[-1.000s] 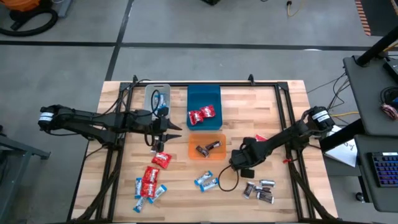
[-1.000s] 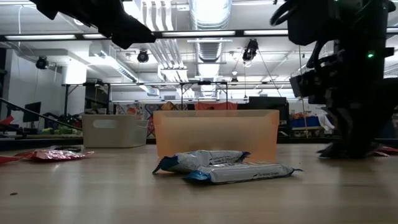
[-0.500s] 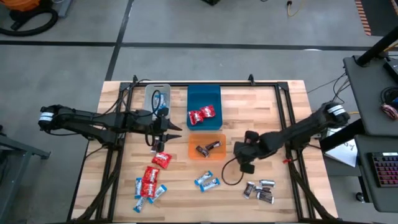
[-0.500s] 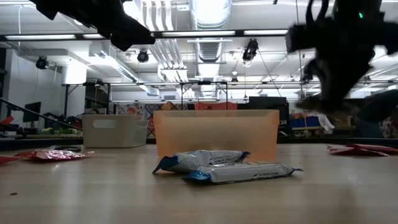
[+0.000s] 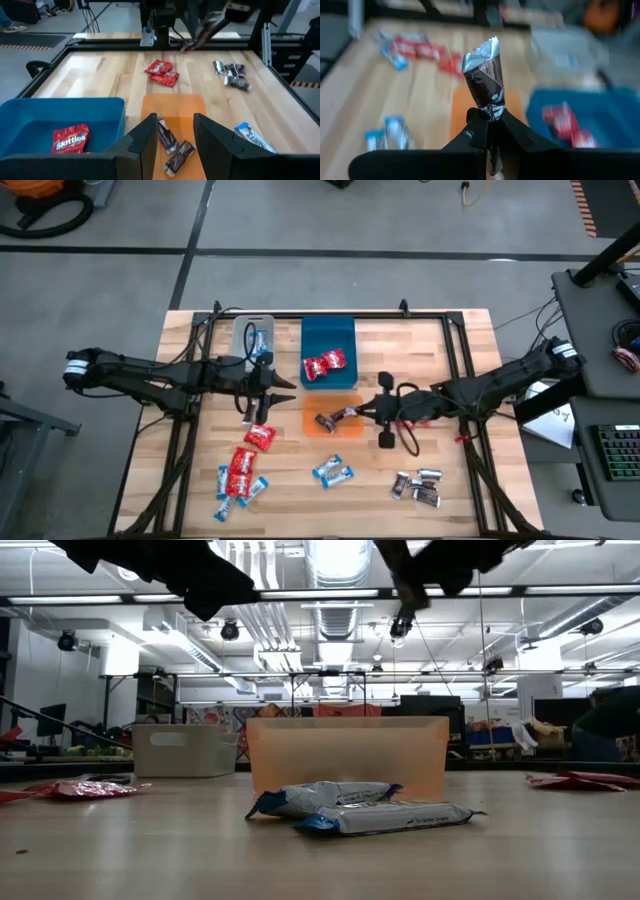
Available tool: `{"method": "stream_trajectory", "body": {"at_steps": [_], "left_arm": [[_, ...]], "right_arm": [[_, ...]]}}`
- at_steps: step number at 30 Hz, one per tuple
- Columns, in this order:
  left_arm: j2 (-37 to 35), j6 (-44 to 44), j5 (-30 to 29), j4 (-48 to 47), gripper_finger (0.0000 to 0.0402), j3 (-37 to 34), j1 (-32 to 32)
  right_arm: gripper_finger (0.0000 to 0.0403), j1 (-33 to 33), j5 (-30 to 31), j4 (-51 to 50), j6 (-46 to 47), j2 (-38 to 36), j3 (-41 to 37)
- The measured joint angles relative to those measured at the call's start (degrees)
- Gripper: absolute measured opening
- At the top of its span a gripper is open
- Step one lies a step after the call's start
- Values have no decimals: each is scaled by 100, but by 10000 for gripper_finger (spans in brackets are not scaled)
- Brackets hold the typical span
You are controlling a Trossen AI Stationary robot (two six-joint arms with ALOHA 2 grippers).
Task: Sort candy
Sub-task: Put the brown chocolate bar into the orange bin
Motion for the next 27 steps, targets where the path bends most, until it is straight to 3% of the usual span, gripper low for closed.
{"method": "stream_trajectory", "body": {"at_steps": [6, 11, 17, 27], "left_arm": [[-18, -583, 9, -534, 110, 46, -2], [-71, -1284, 15, -1712, 110, 387, -24], [-60, -1773, 22, -2882, 110, 727, -46], [-57, -2138, 24, -3965, 110, 935, -59]], "right_arm": [[19, -359, -258, 2387, -900, 401, -933], [19, -735, -779, 3501, -668, 813, -1327], [19, -939, -1192, 3800, -518, 1299, -1384], [21, -1085, -1138, 3680, 28, 1796, -1278]]}}
